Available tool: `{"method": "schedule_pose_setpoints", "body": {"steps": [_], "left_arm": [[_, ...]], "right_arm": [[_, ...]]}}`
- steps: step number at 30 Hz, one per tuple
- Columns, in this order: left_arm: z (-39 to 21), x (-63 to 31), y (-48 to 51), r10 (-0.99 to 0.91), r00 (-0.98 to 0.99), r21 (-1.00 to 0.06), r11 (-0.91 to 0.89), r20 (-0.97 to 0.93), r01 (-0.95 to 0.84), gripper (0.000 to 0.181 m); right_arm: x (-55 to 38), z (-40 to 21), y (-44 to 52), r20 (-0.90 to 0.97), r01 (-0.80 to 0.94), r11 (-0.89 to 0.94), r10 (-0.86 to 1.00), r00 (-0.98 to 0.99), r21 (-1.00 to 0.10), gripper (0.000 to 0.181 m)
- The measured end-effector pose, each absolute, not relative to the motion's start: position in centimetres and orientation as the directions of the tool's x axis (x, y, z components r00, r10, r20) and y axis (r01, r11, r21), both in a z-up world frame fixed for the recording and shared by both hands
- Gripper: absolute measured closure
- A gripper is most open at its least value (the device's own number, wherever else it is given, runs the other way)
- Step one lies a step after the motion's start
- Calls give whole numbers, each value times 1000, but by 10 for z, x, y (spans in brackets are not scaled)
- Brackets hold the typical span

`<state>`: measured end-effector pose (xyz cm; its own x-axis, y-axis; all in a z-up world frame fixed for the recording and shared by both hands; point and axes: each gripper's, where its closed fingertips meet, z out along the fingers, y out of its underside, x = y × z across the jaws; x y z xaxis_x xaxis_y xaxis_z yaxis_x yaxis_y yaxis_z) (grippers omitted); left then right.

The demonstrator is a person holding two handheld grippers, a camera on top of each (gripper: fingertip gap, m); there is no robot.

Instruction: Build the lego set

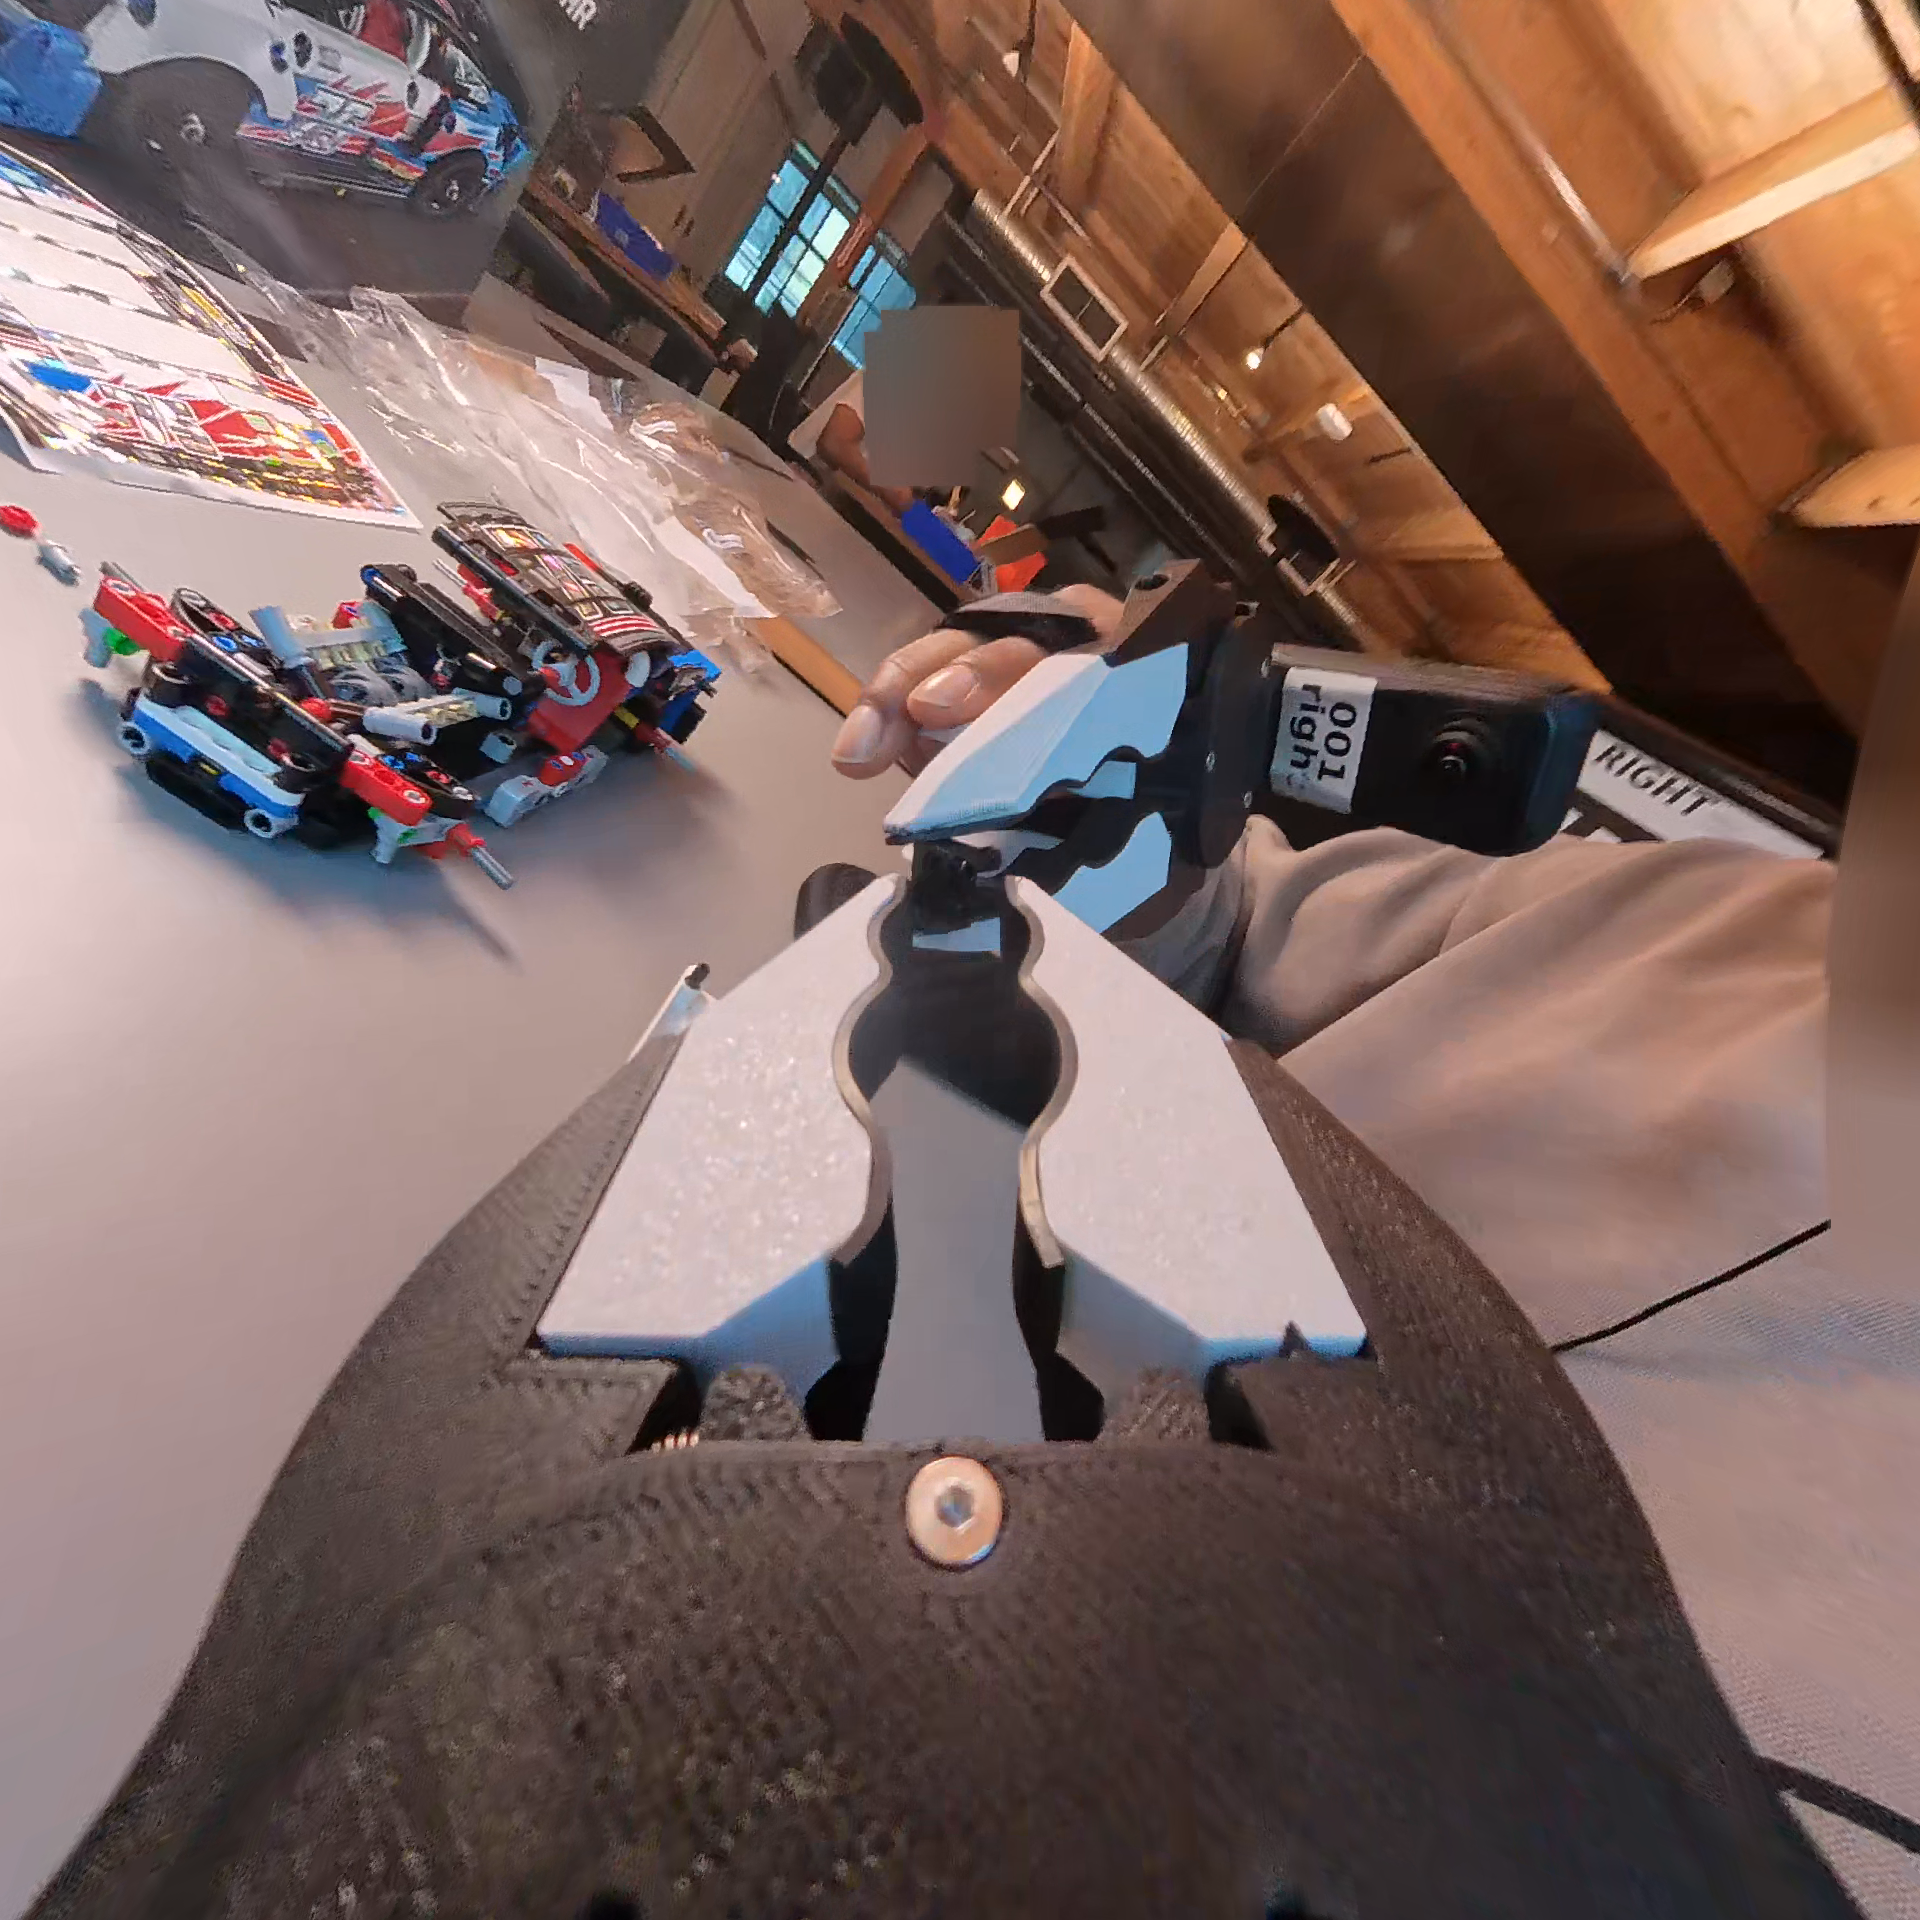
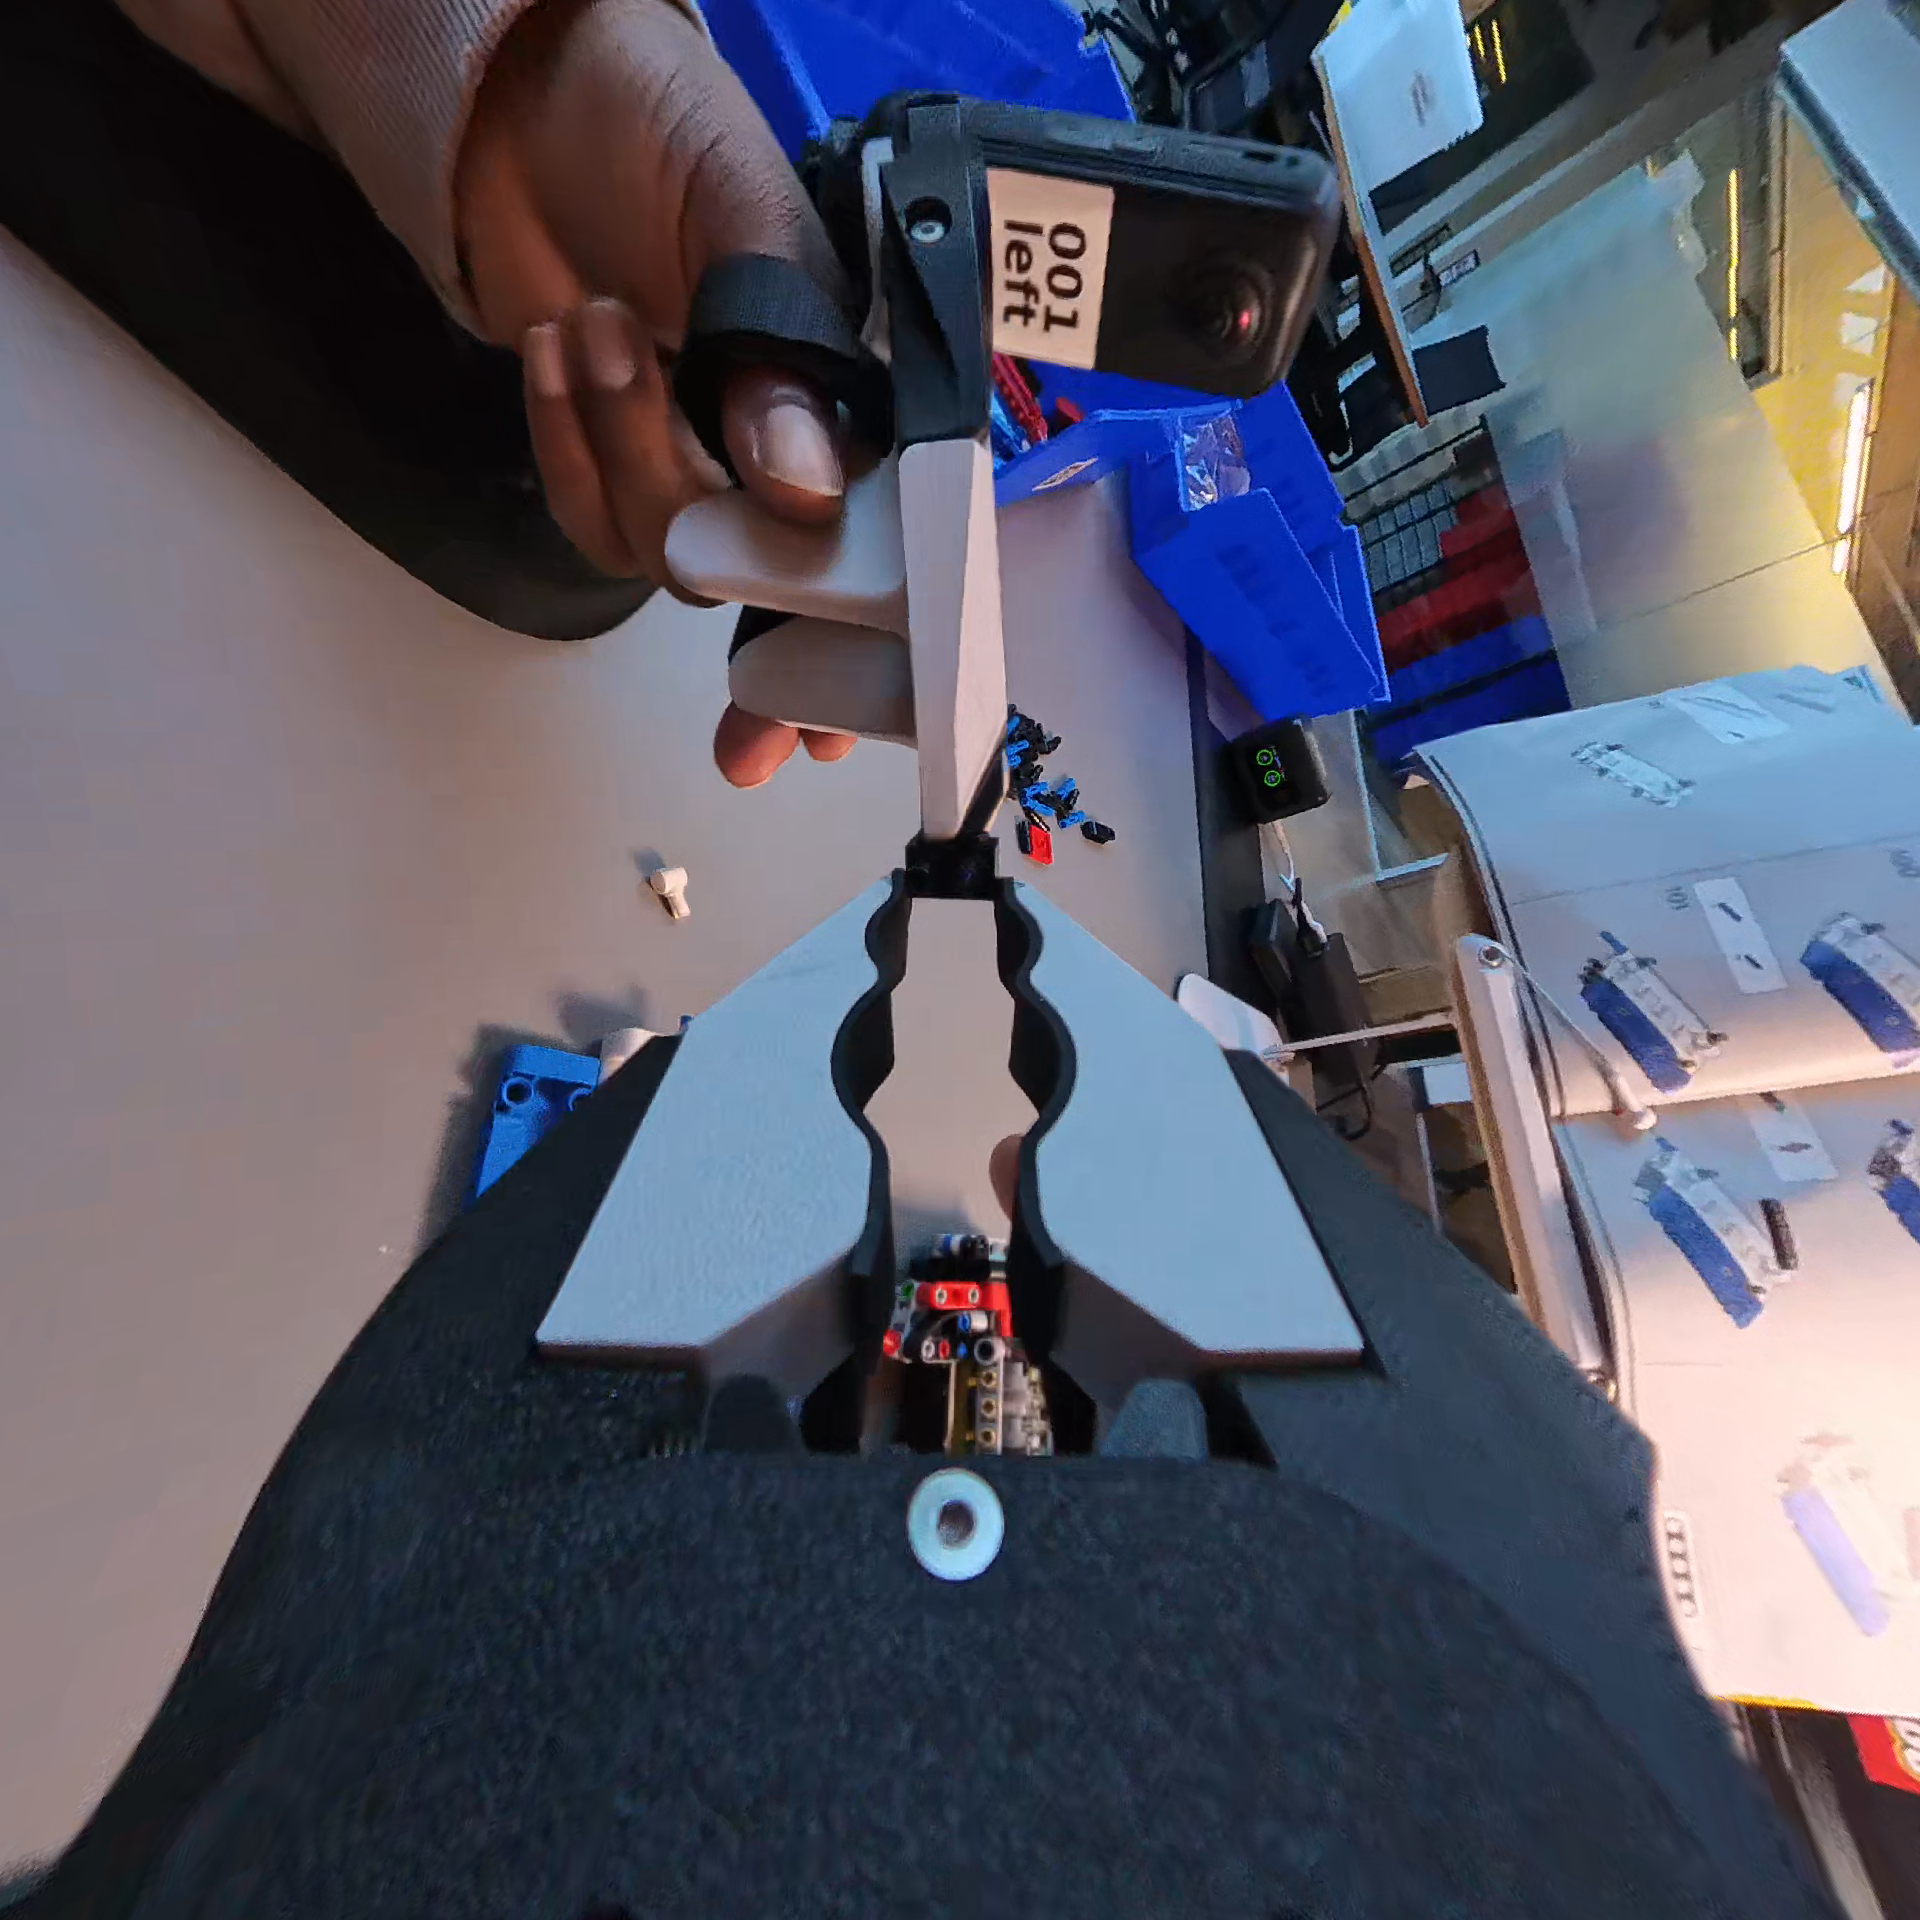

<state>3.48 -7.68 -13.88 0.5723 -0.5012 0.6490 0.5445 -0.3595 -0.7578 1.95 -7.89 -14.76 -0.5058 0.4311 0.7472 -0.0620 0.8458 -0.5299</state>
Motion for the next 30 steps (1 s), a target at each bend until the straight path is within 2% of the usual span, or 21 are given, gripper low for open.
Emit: {"method": "schedule_pose_setpoints", "body": {"steps": [4, 6, 7, 9, 11, 12, 14, 16, 20, 22, 24, 26, 28, 30], "left_arm": [[-136, 38, -81, -542, 661, -854, -299, 519, 425, 173], [-131, 39, -84, -575, 719, -919, -206, 391, 335, 174], [-128, 40, -85, -577, 755, -949, -145, 310, 279, 174], [-121, 38, -88, -553, 820, -987, -26, 147, 159, 174], [-115, 37, -92, -505, 863, -996, 92, -29, 20, 174], [-111, 37, -95, -470, 874, -986, 154, -123, -56, 174], [-107, 41, -98, -398, 872, -950, 241, -284, -199, 175], [-107, 46, -99, -332, 849, -900, 294, -411, -321, 175], [-113, 54, -99, -236, 774, -799, 321, -588, -509, 174], [-113, 56, -100, -212, 746, -765, 331, -631, -552, 175], [-116, 57, -99, -219, 737, -761, 317, -640, -567, 175], [-122, 55, -96, -291, 791, -840, 262, -538, -475, 174], [-122, 51, -98, -418, 861, -955, 183, -290, -232, 165], [-124, 44, -96, -523, 852, -999, 39, 6, 30, 154]], "right_arm": [[22, -142, -84, 826, -141, 879, 358, -436, -455, 167], [24, -136, -87, 809, -160, 843, 415, -417, -514, 166], [26, -134, -88, 749, -146, 785, 492, -444, -602, 163], [30, -132, -88, 488, -38, 563, 678, -550, -826, 151], [37, -128, -90, 99, 113, 222, 761, -641, -969, 145], [39, -122, -91, -101, 184, 29, 745, -660, -983, 145], [40, -112, -91, -411, 301, -281, 630, -659, -912, 145], [40, -110, -93, -557, 365, -428, 526, -643, -827, 146], [47, -111, -111, -641, 467, -455, 387, -663, -758, 159], [46, -112, -110, -632, 462, -447, 390, -669, -766, 168], [47, -115, -109, -597, 450, -401, 421, -683, -798, 169], [46, -121, -106, -455, 370, -266, 551, -699, -890, 168], [44, -128, -97, -184, 240, -17, 693, -697, -971, 168], [41, -141, -88, 123, 142, 280, 749, -651, -950, 168]]}}
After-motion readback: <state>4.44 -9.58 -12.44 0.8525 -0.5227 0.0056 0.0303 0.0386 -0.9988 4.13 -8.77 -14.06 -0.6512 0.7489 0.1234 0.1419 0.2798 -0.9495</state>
